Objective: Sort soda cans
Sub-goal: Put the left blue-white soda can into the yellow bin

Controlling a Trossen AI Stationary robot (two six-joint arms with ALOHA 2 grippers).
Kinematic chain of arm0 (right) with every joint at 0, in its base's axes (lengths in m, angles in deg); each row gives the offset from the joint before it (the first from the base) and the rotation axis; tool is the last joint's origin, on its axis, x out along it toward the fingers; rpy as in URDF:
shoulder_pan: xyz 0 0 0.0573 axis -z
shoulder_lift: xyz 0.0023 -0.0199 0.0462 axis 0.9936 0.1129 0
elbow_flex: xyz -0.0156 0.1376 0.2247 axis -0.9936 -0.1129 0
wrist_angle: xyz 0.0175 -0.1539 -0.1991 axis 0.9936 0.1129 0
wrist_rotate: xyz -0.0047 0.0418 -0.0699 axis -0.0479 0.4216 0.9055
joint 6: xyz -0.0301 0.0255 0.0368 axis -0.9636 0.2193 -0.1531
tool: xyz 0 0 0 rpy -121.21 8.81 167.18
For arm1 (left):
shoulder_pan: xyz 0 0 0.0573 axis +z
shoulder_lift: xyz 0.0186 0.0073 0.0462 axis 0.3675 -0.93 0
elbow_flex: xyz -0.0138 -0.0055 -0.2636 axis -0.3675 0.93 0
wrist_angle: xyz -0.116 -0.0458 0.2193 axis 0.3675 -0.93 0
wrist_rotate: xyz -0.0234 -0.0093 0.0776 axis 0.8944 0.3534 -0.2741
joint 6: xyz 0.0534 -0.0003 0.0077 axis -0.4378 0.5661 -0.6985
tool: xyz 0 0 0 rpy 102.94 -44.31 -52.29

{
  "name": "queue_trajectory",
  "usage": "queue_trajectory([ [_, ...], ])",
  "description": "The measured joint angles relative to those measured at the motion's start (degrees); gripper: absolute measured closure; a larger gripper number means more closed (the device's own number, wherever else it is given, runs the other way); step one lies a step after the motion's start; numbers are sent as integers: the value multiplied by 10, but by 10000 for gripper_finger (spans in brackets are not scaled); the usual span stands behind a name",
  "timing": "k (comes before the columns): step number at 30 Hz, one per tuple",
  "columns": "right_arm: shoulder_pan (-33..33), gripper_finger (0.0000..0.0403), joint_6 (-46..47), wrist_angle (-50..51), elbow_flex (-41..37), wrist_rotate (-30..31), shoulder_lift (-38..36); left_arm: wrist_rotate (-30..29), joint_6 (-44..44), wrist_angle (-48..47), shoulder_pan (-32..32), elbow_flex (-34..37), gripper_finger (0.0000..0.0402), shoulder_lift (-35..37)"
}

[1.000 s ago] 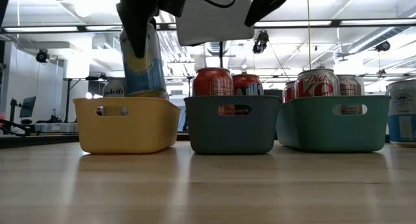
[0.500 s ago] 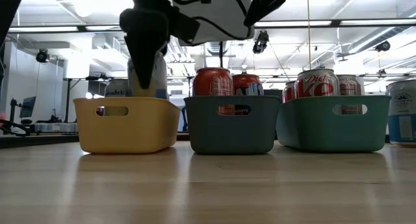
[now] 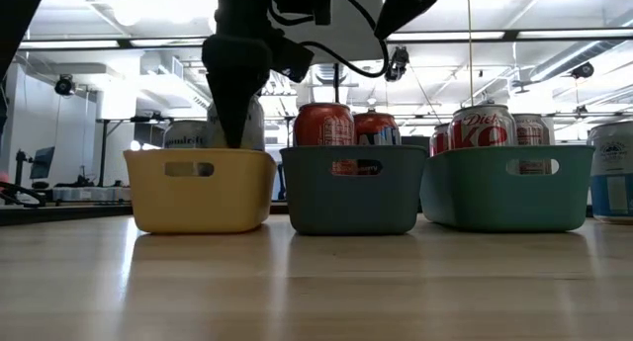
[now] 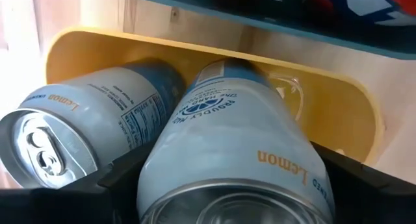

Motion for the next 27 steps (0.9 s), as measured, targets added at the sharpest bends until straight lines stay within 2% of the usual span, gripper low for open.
queue_trajectory([
  [19,-7,39,0,0,-3,-12,0,13,-5,-16,1,1,78,0],
  [27,-7,39,1,0,-3,-10,0,-13,-10,-5,2,8,79,0],
])
